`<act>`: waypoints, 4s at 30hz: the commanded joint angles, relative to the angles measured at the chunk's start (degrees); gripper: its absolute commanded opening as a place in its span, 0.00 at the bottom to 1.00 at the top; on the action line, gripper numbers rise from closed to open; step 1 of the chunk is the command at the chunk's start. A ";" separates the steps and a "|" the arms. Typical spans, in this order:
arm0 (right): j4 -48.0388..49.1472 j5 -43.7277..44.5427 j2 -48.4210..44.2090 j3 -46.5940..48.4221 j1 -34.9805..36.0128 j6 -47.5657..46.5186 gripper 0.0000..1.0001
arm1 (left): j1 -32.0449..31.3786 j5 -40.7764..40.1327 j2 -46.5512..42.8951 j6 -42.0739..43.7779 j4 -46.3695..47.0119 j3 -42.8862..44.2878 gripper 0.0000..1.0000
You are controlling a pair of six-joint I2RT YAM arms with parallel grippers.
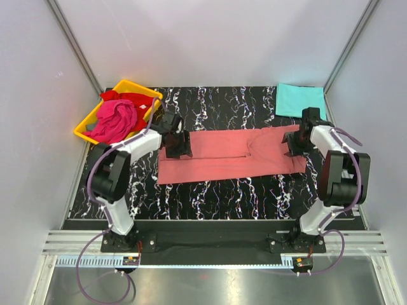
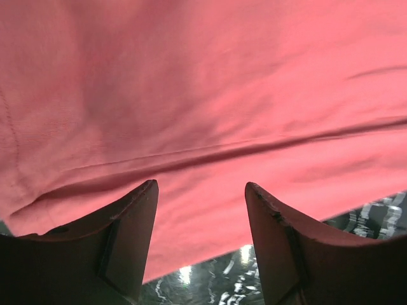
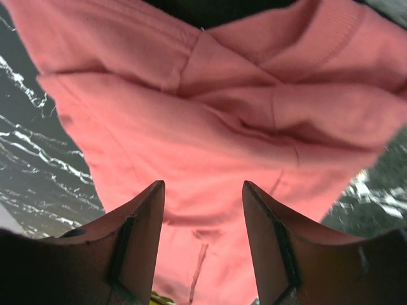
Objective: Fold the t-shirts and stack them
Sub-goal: Fold the tshirt
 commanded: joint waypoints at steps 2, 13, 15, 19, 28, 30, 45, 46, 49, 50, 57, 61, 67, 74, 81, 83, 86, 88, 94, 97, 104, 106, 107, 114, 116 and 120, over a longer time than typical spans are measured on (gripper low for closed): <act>9.90 -2.40 3.04 -3.62 0.68 -4.12 0.58 | 0.20 -2.96 4.05 0.45 -3.83 2.84 0.62; 11.51 -1.71 7.79 -2.85 4.45 -21.44 0.58 | 0.28 -9.39 -8.30 -12.98 -6.74 -18.84 0.61; 11.84 -2.66 9.72 -2.32 5.07 -24.51 0.59 | 0.37 -10.80 -12.18 -16.75 -6.66 -22.90 0.61; 14.30 -8.53 13.85 2.06 6.04 -32.60 0.59 | 0.11 -10.54 -28.40 -22.74 -7.71 -30.72 0.61; 10.61 -18.56 31.42 26.03 10.96 -42.19 0.59 | -0.24 -3.42 -41.74 -19.16 -10.61 -20.49 0.64; 9.48 -19.89 35.47 30.36 12.19 -44.03 0.59 | -0.24 -3.16 -40.42 -14.96 -11.14 -17.57 0.64; 5.84 -27.02 43.76 63.39 13.42 -50.81 0.61 | -8.50 9.94 -20.29 -7.46 5.02 -20.63 0.66; 7.26 -25.71 41.65 60.99 13.25 -49.76 0.61 | -9.46 9.94 -18.98 -7.37 5.47 -20.55 0.66; 10.52 -22.81 35.49 53.95 11.85 -46.08 0.62 | -13.15 9.42 -16.43 -6.67 7.57 -20.28 0.66; 10.61 -22.01 34.00 52.89 10.80 -44.93 0.61 | -13.42 8.72 -15.72 -6.32 7.67 -20.28 0.66; 17.89 -17.97 29.59 38.84 4.83 -39.65 0.56 | -13.60 6.87 -11.41 -5.35 6.97 -22.12 0.65; 20.89 -16.64 31.17 37.06 3.32 -39.47 0.55 | -13.60 6.16 -10.88 -5.35 7.14 -23.27 0.64; 23.88 -19.71 37.75 39.52 2.79 -38.59 0.55 | -13.69 5.28 -10.44 -6.67 6.52 -24.23 0.64; 26.34 -21.30 40.22 39.44 2.96 -36.13 0.55 | -13.78 6.34 -11.23 -8.07 7.05 -25.73 0.64; 23.45 -20.25 45.23 44.79 3.84 -36.04 0.25 | -14.39 8.01 -12.55 -10.00 7.57 -26.43 0.64; 21.96 -19.72 46.81 47.59 3.93 -36.56 0.07 | -14.57 10.02 -13.68 -12.89 9.15 -27.83 0.64; 18.10 -18.40 50.15 55.73 3.76 -38.41 0.00 | -15.45 13.19 -14.83 -18.69 14.25 -30.29 0.65; 15.37 -17.96 54.26 61.99 3.67 -39.64 0.00 | -16.32 14.50 -14.66 -22.73 16.71 -31.00 0.65; 14.30 -23.49 65.08 82.84 3.58 -39.21 0.00 | -18.35 20.39 -15.80 -27.23 20.68 -28.12 0.67; 18.42 -23.76 65.54 83.03 3.32 -39.12 0.01 | -18.35 23.03 -17.03 -25.40 18.57 -21.44 0.70; 18.90 -23.24 66.07 88.55 2.97 -41.49 0.45 | -16.77 18.05 -14.49 -11.08 1.11 -6.86 0.70; 15.47 -21.75 61.62 87.26 2.97 -41.84 0.56 | -14.75 11.83 -14.57 -5.91 -6.02 -5.26 0.70; 14.66 -19.56 59.24 82.72 2.97 -41.75 0.59 | -13.96 10.05 -15.79 -4.92 -7.52 -4.90 0.70; 8.34 -13.58 29.13 48.53 5.94 -36.22 0.61 | -0.71 3.35 -21.16 2.20 -10.28 -9.11 0.70; 7.36 -11.03 22.77 35.74 11.20 -35.26 0.61 | 1.85 0.46 -21.60 3.70 -9.91 -10.44 0.70; 9.98 -11.28 6.44 14.08 18.86 -27.02 0.61 | 4.93 -5.78 -19.23 5.20 -9.83 -11.31 0.70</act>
